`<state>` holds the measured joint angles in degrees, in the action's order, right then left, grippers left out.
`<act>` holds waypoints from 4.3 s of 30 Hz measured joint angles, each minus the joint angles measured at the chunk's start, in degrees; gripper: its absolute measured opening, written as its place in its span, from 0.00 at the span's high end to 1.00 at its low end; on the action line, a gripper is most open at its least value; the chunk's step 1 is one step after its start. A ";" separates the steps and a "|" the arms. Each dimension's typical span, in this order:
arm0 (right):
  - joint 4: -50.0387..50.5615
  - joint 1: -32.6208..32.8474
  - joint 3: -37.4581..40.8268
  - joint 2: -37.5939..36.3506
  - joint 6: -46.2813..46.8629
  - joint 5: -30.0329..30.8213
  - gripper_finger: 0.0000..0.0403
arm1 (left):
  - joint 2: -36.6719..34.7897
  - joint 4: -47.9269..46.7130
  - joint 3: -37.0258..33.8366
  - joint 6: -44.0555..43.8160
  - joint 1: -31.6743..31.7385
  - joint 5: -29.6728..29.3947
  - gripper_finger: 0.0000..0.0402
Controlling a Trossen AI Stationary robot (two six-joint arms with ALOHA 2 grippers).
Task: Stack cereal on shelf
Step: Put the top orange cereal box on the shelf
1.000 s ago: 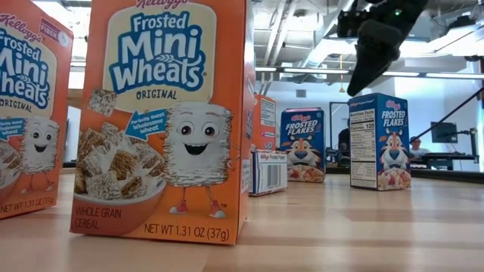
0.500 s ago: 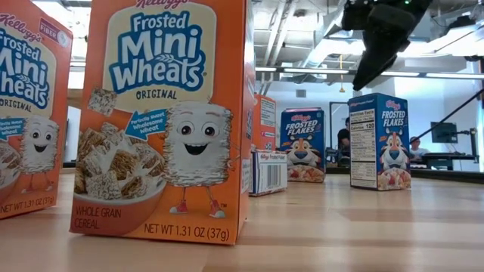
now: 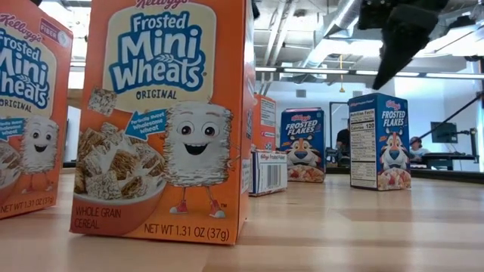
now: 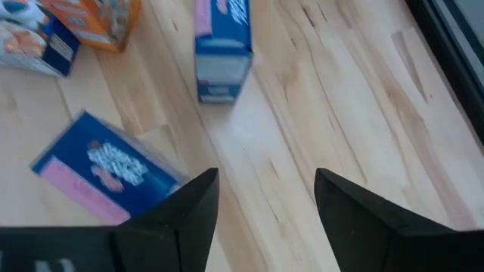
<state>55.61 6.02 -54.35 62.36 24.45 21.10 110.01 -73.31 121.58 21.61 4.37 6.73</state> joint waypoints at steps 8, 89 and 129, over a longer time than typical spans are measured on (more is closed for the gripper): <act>7.40 -0.02 0.00 -8.26 4.32 0.26 0.40 | -0.54 12.37 -15.58 2.75 -1.01 -5.28 0.38; 7.38 -0.13 2.14 -13.28 3.68 1.38 0.41 | -1.63 -5.91 3.04 -8.07 -3.49 -5.09 0.59; 3.45 -10.92 2.14 -13.17 2.54 1.53 0.41 | -16.84 -8.55 10.16 19.29 39.86 -10.39 0.59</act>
<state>59.07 -4.90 -52.21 49.19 26.98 22.63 93.17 -81.86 131.74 40.90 44.23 -3.66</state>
